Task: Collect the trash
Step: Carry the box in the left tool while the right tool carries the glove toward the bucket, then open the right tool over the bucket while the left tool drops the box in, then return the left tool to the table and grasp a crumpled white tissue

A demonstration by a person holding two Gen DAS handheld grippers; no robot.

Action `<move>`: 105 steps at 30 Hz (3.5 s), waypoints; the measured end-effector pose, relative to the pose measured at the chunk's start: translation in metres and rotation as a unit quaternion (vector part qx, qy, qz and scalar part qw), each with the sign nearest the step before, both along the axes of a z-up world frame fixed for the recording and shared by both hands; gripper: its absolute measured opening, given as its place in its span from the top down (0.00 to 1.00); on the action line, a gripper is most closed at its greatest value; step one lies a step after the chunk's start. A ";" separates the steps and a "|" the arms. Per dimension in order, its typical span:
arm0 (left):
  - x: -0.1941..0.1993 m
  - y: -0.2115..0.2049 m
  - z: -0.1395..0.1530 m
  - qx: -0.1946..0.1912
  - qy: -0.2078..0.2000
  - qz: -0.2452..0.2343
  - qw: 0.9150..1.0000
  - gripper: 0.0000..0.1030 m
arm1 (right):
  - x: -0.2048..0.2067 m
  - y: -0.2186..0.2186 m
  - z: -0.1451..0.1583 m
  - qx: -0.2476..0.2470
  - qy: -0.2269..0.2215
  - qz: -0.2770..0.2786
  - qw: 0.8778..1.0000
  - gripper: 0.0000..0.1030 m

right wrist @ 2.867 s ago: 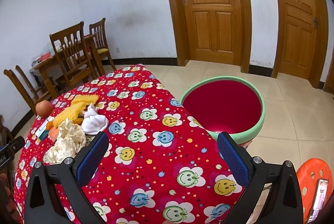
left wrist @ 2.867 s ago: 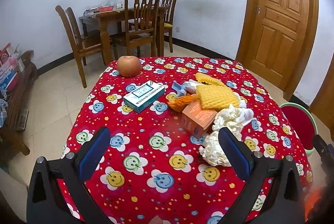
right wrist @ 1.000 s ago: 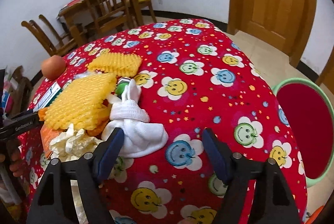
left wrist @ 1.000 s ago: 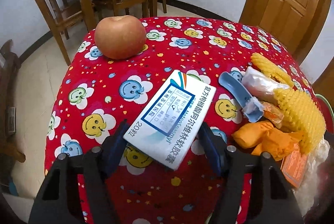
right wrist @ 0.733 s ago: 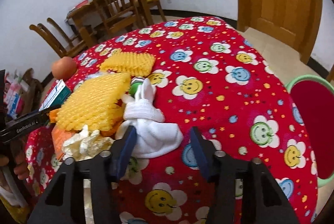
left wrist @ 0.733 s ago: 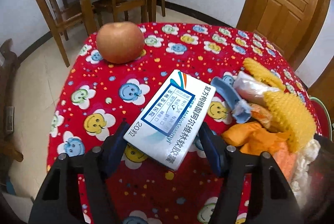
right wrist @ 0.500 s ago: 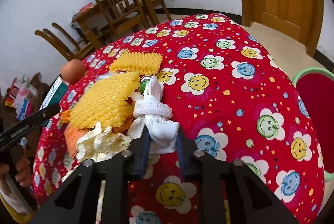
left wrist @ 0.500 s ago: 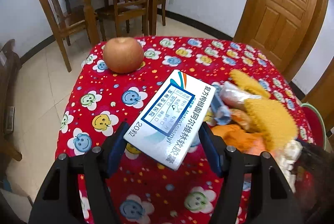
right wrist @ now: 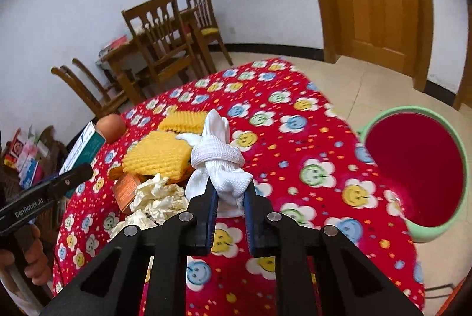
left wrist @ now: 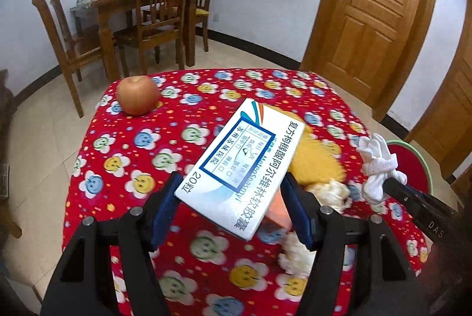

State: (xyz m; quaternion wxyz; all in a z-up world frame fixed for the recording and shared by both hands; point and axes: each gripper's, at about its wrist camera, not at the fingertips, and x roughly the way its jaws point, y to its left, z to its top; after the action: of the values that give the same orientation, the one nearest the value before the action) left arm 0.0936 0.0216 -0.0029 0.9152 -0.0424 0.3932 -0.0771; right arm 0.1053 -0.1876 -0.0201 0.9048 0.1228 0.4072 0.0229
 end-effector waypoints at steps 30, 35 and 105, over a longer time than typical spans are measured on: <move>-0.016 -0.173 0.019 -0.022 -0.002 -0.152 0.988 0.34 | -0.072 -0.125 0.031 -0.008 -0.042 -0.169 0.985 0.84; -0.011 -0.208 0.013 -0.018 0.000 -0.183 0.983 0.34 | -0.074 -0.147 0.021 -0.018 -0.031 -0.200 0.979 0.84; -0.008 -0.243 -0.005 0.027 0.020 -0.168 0.985 0.14 | -0.106 -0.178 0.014 -0.014 -0.025 -0.277 0.960 0.31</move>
State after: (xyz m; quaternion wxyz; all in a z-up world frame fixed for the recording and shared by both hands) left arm 0.0853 -0.2216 -0.0083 0.8819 0.0472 0.4149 -0.2186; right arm -0.0004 -0.3655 -0.0061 0.8871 0.2176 0.3346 -0.2316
